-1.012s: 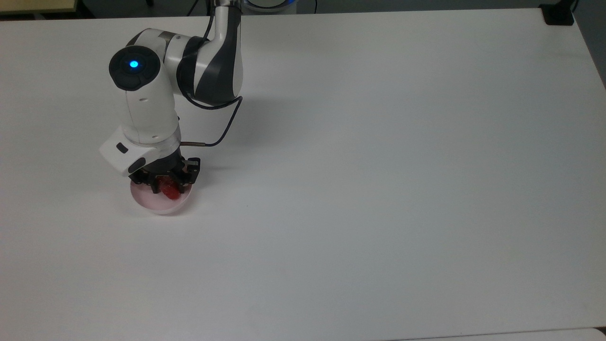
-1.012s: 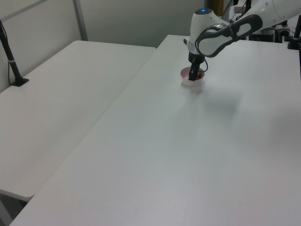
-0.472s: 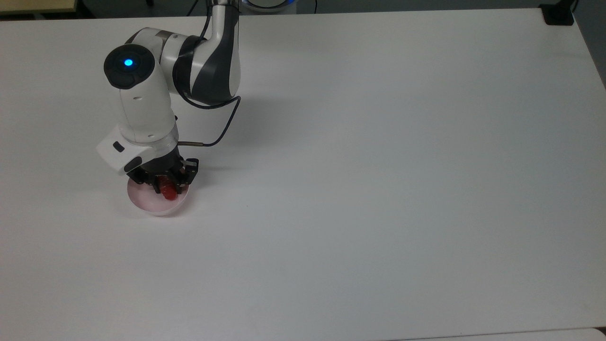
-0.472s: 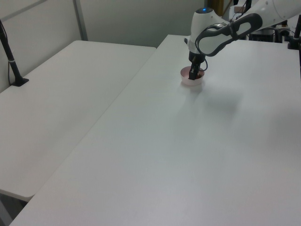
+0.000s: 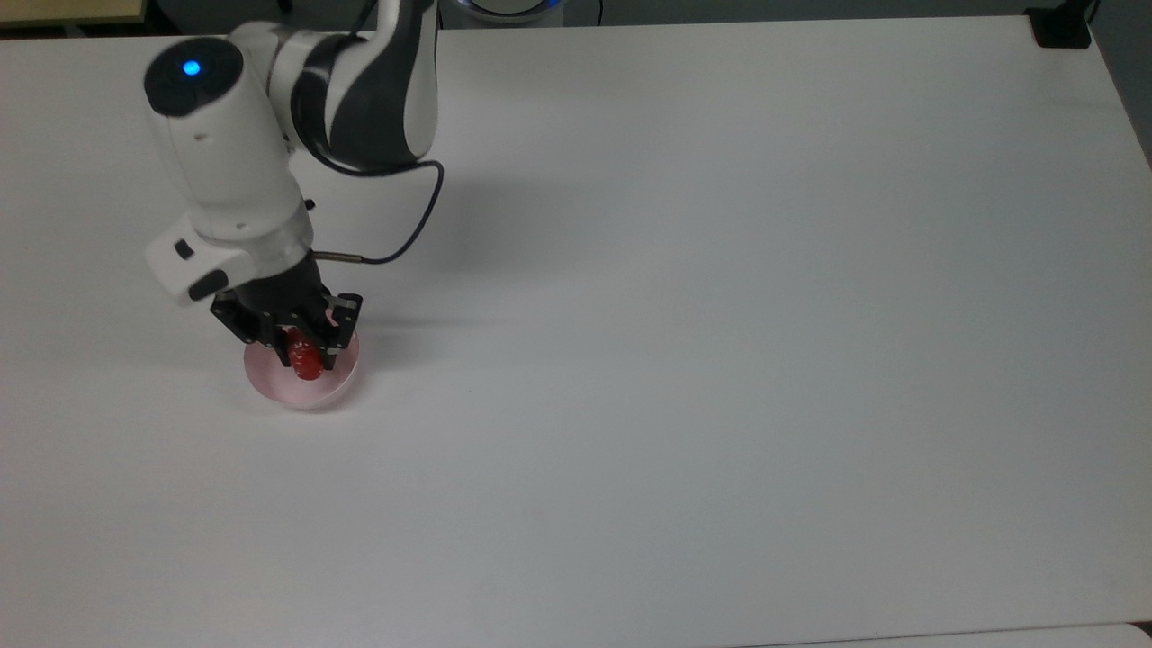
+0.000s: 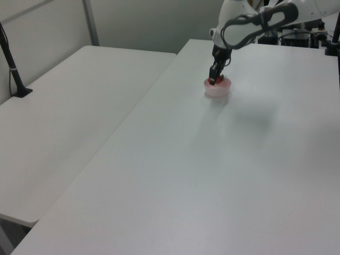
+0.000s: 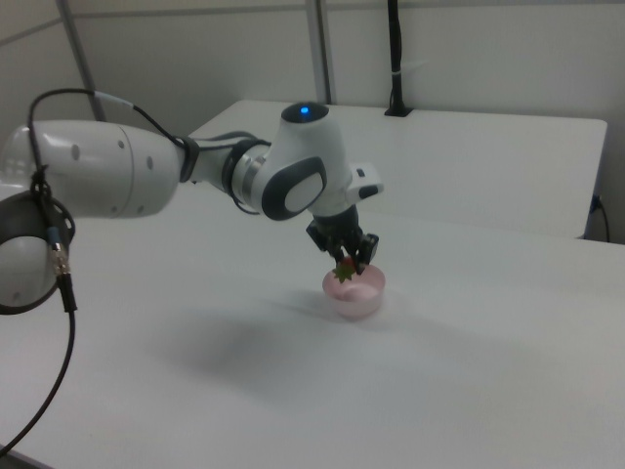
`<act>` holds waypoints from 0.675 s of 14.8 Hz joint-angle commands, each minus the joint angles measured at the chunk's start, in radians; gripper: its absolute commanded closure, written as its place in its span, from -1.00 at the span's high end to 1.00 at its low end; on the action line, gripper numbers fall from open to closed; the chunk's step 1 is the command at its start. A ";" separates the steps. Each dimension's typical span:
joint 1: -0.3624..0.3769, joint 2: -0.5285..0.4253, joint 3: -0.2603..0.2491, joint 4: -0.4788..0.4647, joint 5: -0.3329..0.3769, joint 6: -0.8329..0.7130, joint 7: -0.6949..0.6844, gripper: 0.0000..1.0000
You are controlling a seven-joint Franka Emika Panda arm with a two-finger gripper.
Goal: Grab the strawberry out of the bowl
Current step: 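Lift the strawberry out of the bowl and carry it away from the bowl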
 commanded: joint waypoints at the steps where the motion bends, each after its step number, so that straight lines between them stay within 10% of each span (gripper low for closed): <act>1: -0.010 -0.114 -0.057 -0.039 0.025 -0.075 -0.032 -0.78; 7: -0.055 -0.104 -0.267 -0.189 0.015 -0.099 -0.338 -0.77; 10: -0.107 -0.050 -0.284 -0.226 0.013 0.013 -0.380 -0.72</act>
